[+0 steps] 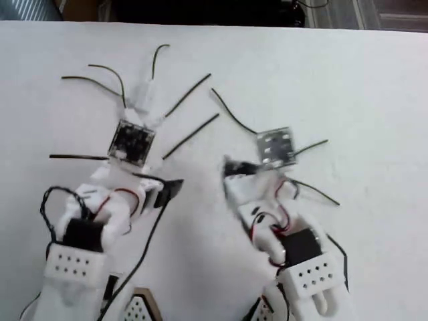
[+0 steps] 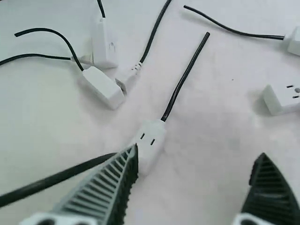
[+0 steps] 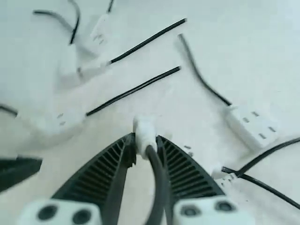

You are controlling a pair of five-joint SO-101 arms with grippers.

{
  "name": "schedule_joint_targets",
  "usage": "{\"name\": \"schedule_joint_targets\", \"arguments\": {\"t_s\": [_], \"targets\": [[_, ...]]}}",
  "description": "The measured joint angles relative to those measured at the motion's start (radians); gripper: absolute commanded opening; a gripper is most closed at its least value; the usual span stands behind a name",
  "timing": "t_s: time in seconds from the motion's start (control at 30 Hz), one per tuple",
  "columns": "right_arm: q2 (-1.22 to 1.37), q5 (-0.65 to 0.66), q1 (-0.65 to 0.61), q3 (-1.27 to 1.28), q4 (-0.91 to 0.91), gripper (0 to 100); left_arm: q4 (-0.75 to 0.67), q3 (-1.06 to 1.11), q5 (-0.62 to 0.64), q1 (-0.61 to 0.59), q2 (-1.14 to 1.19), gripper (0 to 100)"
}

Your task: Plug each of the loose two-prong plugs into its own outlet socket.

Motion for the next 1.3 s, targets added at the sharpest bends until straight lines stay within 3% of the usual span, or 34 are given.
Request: {"name": "schedule_joint_targets", "arguments": {"t_s": [0.23, 0.5, 0.8, 1.13, 1.3], "targets": [[0.000, -0.104, 0.245, -0.002, -0.095, 1.7, -0.041, -0.229, -0.175, 0.129, 0.399, 39], [0.000, -0.153, 0.374, -0.002, -0.121, 1.7, -0.043, -0.539, -0.391, 0.278, 0.841, 38], [0.000, -0.164, 0.393, -0.002, -0.121, 1.7, -0.043, -0.827, -0.499, 0.362, 1.186, 38], [0.000, -0.164, 0.394, -0.002, -0.121, 1.7, -0.046, -1.082, -0.499, 0.404, 1.491, 38], [0.000, -0.164, 0.394, -0.002, -0.121, 1.7, -0.046, -1.155, -0.499, 0.404, 1.600, 28]]}}
